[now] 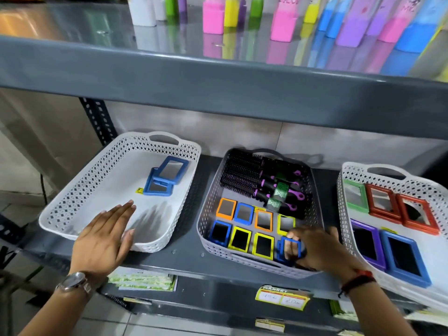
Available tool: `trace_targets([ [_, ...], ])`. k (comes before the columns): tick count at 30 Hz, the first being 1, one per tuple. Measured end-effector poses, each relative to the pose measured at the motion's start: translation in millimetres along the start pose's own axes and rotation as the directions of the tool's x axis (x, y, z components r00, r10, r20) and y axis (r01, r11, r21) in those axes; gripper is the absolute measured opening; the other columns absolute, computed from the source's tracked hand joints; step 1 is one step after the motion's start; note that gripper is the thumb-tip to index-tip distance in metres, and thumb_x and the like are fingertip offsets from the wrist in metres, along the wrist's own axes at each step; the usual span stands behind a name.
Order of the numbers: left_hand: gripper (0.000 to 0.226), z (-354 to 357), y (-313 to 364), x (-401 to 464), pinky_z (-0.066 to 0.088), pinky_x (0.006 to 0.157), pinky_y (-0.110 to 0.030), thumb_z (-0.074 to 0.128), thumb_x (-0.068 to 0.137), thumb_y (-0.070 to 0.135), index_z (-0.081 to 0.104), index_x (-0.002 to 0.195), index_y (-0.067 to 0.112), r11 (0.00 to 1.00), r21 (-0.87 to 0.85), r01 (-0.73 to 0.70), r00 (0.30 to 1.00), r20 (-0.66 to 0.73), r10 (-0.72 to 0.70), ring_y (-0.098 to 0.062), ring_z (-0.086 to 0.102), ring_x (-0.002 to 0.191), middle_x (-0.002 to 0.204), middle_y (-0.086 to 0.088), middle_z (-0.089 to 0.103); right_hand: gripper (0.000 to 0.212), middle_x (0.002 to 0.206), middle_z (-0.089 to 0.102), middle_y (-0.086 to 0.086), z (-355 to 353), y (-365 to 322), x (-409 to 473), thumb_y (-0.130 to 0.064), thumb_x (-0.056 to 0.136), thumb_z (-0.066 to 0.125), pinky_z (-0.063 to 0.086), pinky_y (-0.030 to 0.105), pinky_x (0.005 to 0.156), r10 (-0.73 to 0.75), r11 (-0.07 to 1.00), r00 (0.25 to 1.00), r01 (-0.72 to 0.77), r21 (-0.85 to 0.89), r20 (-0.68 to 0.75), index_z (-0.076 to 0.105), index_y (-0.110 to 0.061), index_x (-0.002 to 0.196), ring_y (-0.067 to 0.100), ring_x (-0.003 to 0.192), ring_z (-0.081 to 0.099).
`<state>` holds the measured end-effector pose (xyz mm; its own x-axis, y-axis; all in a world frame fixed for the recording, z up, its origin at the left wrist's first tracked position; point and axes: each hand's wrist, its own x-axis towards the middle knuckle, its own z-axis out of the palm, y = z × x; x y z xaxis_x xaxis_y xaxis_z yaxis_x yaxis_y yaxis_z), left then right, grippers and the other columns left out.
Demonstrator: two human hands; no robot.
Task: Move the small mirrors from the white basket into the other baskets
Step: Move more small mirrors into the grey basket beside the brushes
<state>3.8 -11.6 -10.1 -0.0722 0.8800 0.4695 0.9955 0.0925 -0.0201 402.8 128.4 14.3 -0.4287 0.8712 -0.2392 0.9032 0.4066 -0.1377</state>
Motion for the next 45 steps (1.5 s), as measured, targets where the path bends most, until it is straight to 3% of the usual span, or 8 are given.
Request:
trace_targets([
  [8, 0.059, -1.1, 1.6, 1.6, 0.036, 0.092, -0.039, 0.019, 0.096, 0.037, 0.057, 0.119, -0.002, 1.000, 0.004, 0.021, 1.000, 0.007, -0.021, -0.034, 0.062, 0.099, 0.117, -0.018, 0.063, 0.025, 0.107, 0.066, -0.009, 4.4, -8.6, -2.6, -0.022, 0.076, 0.062, 0.004, 0.029, 0.065, 0.009, 0.997, 0.999, -0.013, -0.079, -0.051, 0.058, -0.029, 0.100, 0.017, 0.113, 0.050],
  [14, 0.059, -1.0, 1.3, 1.8, 0.035, 0.093, -0.038, 0.019, 0.096, 0.037, 0.057, 0.119, -0.001, 0.999, 0.003, 0.033, 0.999, 0.025, -0.034, -0.033, 0.062, 0.099, 0.118, -0.017, 0.063, 0.026, 0.098, 0.059, -0.014, 1.4, -10.4, -2.0, -0.024, 0.075, 0.066, 0.011, 0.032, 0.075, 0.027, 0.998, 0.999, -0.029, -0.047, -0.038, 0.060, -0.029, 0.100, 0.015, 0.114, 0.048],
  [19, 0.058, -1.3, 0.5, 2.5, 0.035, 0.094, -0.038, 0.020, 0.096, 0.036, 0.057, 0.120, -0.001, 0.999, 0.004, 0.035, 0.999, 0.037, -0.035, -0.033, 0.063, 0.099, 0.119, -0.017, 0.062, 0.041, 0.122, 0.058, -0.008, -1.5, -7.3, -3.3, -0.034, 0.073, 0.070, 0.020, 0.034, 0.082, 0.028, 0.998, 0.999, -0.030, -0.060, -0.032, 0.056, -0.028, 0.111, 0.016, 0.118, 0.046],
  [29, 0.061, -5.7, 2.5, 4.9, 0.033, 0.097, -0.039, 0.018, 0.096, 0.041, 0.052, 0.124, 0.000, 0.997, -0.002, 0.072, 0.992, 0.106, -0.071, -0.033, 0.058, 0.108, 0.125, -0.017, 0.058, 0.033, 0.124, 0.056, -0.009, 6.8, 0.3, -13.3, -0.046, 0.078, 0.064, 0.014, 0.029, 0.082, 0.019, 0.996, 0.965, 0.004, 0.087, -0.263, 0.059, -0.027, 0.105, 0.013, 0.121, 0.044],
  [36, 0.058, -10.7, 31.3, 15.7, 0.006, 0.113, -0.026, 0.013, 0.097, 0.042, 0.045, 0.127, 0.004, 0.999, -0.035, -0.021, 0.989, 0.147, 0.025, -0.022, 0.040, 0.118, 0.127, -0.017, 0.056, 0.033, 0.122, 0.058, -0.007, 8.4, 2.4, -15.2, -0.045, 0.078, 0.064, 0.013, 0.028, 0.082, 0.012, 0.995, 0.949, 0.021, 0.102, -0.315, 0.061, -0.026, 0.104, 0.014, 0.119, 0.046],
  [39, 0.056, -14.5, 38.6, 19.2, 0.005, 0.114, -0.028, 0.012, 0.098, 0.041, 0.044, 0.126, 0.006, 0.998, -0.059, -0.038, 0.990, 0.134, 0.045, -0.022, 0.039, 0.119, 0.127, -0.017, 0.056, 0.049, 0.120, 0.060, -0.006, 9.6, 3.5, -14.6, -0.062, 0.073, 0.053, 0.013, 0.030, 0.081, 0.000, 0.995, 0.951, 0.031, 0.095, -0.310, 0.063, -0.025, 0.102, 0.017, 0.117, 0.049],
  [43, 0.052, -14.1, 71.0, 30.6, 0.011, 0.112, -0.033, 0.012, 0.097, 0.041, 0.040, 0.128, 0.009, 0.981, -0.134, -0.143, 0.986, 0.070, 0.154, -0.020, 0.038, 0.122, 0.132, -0.011, 0.051, 0.103, 0.111, 0.063, -0.006, 10.6, 4.9, -15.9, -0.094, 0.050, 0.005, 0.013, 0.029, 0.080, -0.021, 0.989, 0.943, 0.069, 0.132, -0.333, 0.066, -0.025, 0.095, 0.019, 0.110, 0.054],
  [45, 0.052, -9.4, 90.2, 33.1, 0.012, 0.111, -0.034, 0.013, 0.097, 0.041, 0.040, 0.129, 0.011, 0.967, -0.168, -0.191, 0.977, 0.067, 0.204, -0.018, 0.037, 0.125, 0.136, -0.009, 0.048, 0.084, 0.111, 0.064, -0.006, 7.2, 4.0, -16.1, -0.088, 0.062, 0.020, 0.012, 0.028, 0.079, -0.036, 0.992, 0.945, 0.074, 0.106, -0.325, 0.066, -0.025, 0.096, 0.019, 0.110, 0.054],
])
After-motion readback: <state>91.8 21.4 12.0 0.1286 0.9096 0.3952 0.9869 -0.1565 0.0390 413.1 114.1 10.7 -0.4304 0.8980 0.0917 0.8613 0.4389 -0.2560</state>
